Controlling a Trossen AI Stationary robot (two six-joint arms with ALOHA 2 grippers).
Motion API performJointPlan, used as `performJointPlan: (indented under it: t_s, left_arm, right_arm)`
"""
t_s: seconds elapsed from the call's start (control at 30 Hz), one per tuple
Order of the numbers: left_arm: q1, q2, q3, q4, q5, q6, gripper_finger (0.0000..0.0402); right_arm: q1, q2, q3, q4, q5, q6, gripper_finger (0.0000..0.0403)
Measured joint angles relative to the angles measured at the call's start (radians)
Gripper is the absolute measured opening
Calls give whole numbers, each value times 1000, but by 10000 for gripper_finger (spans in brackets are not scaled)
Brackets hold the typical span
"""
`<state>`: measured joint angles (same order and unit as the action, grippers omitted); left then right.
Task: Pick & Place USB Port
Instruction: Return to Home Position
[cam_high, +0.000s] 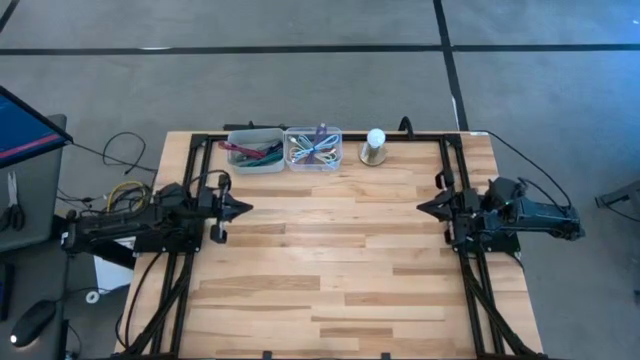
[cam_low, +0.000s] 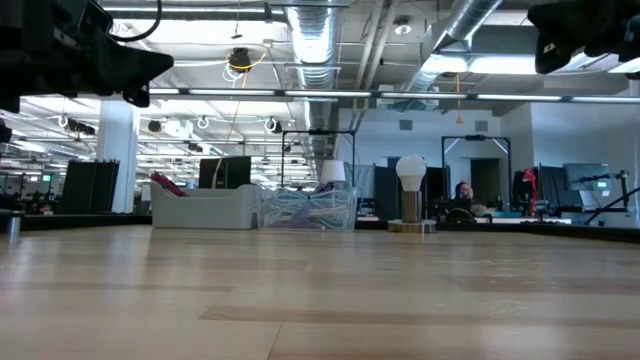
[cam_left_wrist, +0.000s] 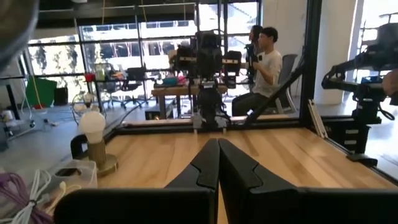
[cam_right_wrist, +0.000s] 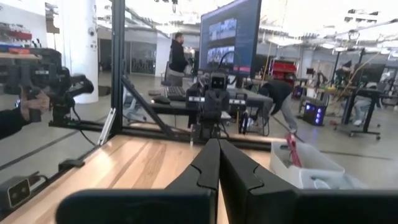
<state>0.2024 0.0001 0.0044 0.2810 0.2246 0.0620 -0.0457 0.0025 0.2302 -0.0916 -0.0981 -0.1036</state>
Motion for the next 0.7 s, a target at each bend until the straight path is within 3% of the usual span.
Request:
performJointPlan:
  t_s: [0.27, 0.7]
  left_arm:
    - [0, 1, 0, -74, -14, 0, 4]
    - [0, 1, 1, -109, -15, 0, 4]
  right_arm:
    - [0, 0, -37, -28, 3, 8, 0]
    - [0, 0, -197, 131, 46, 1, 0]
